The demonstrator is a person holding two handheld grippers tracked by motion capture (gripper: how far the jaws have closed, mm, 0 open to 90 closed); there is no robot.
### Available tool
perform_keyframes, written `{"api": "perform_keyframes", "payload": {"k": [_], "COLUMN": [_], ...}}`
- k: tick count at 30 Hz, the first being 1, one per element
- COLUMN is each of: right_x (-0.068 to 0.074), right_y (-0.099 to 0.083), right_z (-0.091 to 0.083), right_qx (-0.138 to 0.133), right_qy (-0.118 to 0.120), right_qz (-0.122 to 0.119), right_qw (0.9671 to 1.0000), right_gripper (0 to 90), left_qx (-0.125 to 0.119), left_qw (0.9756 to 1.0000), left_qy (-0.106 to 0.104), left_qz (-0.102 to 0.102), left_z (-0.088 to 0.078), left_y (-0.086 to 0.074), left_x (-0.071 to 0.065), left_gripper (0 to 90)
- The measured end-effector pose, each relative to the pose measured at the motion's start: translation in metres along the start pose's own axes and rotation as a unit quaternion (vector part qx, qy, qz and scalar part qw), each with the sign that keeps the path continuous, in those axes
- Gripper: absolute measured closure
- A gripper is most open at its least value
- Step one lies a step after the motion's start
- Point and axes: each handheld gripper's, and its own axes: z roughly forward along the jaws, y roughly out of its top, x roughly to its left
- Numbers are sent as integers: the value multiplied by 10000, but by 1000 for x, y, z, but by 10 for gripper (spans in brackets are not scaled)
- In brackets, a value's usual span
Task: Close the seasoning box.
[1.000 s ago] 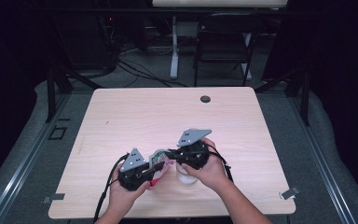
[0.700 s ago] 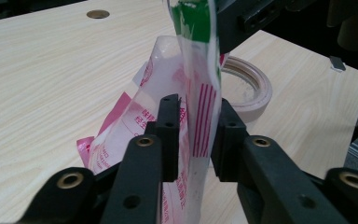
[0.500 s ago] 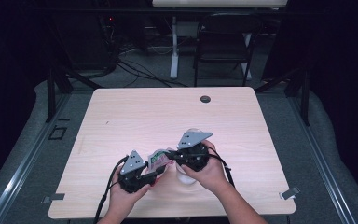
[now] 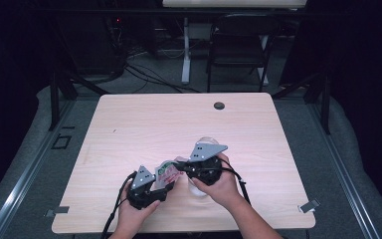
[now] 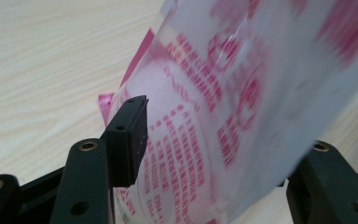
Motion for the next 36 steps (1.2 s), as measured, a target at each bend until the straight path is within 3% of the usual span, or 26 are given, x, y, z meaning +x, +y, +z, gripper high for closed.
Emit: {"api": "perform_keyframes", "payload": {"k": [2,5,10,14,17,29,36], "right_x": [-1,-1,-1,0,0,0,0], "right_y": [0,0,-2,-4,-5,-10,-11], "right_z": [0,0,-2,-3,-4,-6,-7], "right_qx": [-15,-33,-42,-85,-85,-161,-166], "right_qy": [28,58,70,78,81,64,56], "right_qz": [-5,-10,2,8,13,76,99], "right_qw": [10000,10000,10000,9999,9999,9998,9998], "right_gripper": [900,900,900,900,900,900,900], "left_qx": [78,87,19,172,281,650,727], "left_qw": [9997,9993,9991,9985,9983,9967,9961], "left_qy": [227,350,370,413,328,309,352], "left_qz": [-30,-9,-227,-302,-403,-368,-365], "left_z": [2,8,13,19,24,37,39], "left_y": [-4,-10,-17,-20,-23,-26,-25], "left_x": [0,0,3,7,9,10,10], "left_gripper": [436,365,291,271,263,261,269]}}
